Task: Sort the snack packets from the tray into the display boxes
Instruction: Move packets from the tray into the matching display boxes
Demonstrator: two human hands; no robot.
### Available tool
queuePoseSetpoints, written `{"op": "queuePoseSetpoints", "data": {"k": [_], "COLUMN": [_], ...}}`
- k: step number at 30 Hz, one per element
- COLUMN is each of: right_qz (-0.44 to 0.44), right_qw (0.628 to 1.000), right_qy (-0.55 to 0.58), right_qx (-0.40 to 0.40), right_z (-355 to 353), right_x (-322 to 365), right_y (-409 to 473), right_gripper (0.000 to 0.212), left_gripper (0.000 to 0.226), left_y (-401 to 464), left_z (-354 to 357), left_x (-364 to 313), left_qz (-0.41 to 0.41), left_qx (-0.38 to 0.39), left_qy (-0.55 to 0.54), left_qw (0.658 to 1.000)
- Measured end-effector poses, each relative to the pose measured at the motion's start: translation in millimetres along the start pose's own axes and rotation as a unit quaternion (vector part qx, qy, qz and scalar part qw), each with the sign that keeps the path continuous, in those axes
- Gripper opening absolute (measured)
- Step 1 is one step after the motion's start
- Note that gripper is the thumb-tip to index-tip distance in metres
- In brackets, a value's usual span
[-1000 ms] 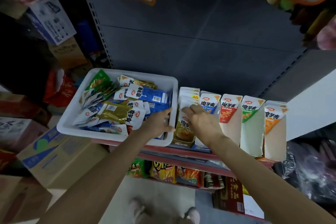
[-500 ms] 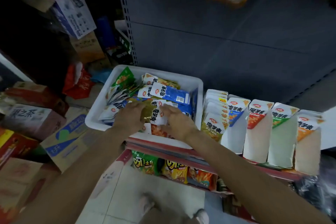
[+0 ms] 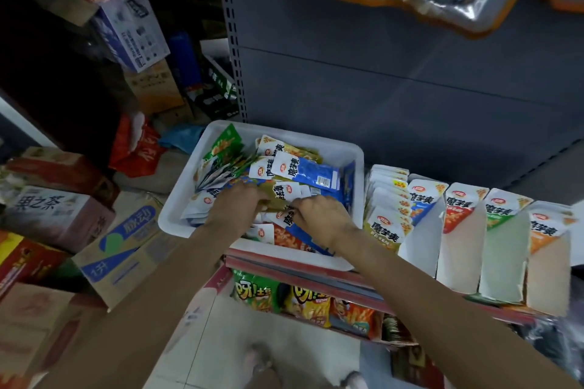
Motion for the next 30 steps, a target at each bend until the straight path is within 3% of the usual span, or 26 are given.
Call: {"op": "queuePoseSetpoints", "data": {"k": [3,5,6,8,10,14,18,22,25,30], "right_qz": [0.017,0.038,0.043,0.05,0.05,0.032,0.057,0.085,0.097,0.046], "right_qw": [0.978,0.931,0.907,0.876,0.864,0.87,0.902,0.922,0.94,0.974], "right_qy": [0.204,0.349,0.397,0.444,0.456,0.429,0.34,0.295,0.244,0.115], "right_qx": [-0.041,-0.102,-0.135,-0.179,-0.207,-0.242,-0.259,-0.237,-0.217,-0.187], "right_z": [-5.1,-14.2,-20.8,-31.2,-40.7,-59.9,-70.7,-66.4,-56.6,-33.8], "right_x": [-18.5,-39.3,-50.6,-72.6,-89.4,-114.6,-140.8,-161.3,-162.0,-137.7], "right_y": [-6.7,-17.6,-24.2,-36.3,-49.4,-81.7,-113.5,-132.8,-137.1,-128.0], "right_gripper": [0.027,0.021,0.015,0.017,0.028,0.026,0.019,0.024,0.02,0.018], "left_gripper": [0.025,0.028,0.042,0.076,0.076,0.039,0.069,0.077,0.073,0.072], "left_y": [4.5,5.0,4.2,4.3,8.8,24.8,34.5,34.5,34.6,34.8], "left_z": [-11.0,-17.7,-20.6,-24.2,-25.3,-17.2,14.3,42.3,46.9,48.1], "left_x": [-5.3,-12.9,-20.2,-37.9,-57.6,-104.0,-132.4,-149.9,-153.7,-154.6], "left_qz": [0.015,0.031,0.047,0.064,0.048,0.002,-0.032,-0.027,-0.047,-0.06], "left_qx": [-0.057,-0.093,-0.096,-0.091,-0.075,-0.024,0.078,0.172,0.17,0.171], "left_qy": [-0.052,-0.118,-0.169,-0.254,-0.301,-0.322,-0.326,-0.312,-0.341,-0.35], "left_qw": [0.997,0.988,0.98,0.961,0.949,0.946,0.942,0.934,0.923,0.919]}}
Point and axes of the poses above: each hand's wrist, its own y-axis towards the middle knuckle, its own z-axis out of the palm, x = y × z, the point moved 5 cm from there along y, towards the middle knuckle, and after that the axes turned 8 degrees about x, right-handed, at the moved point
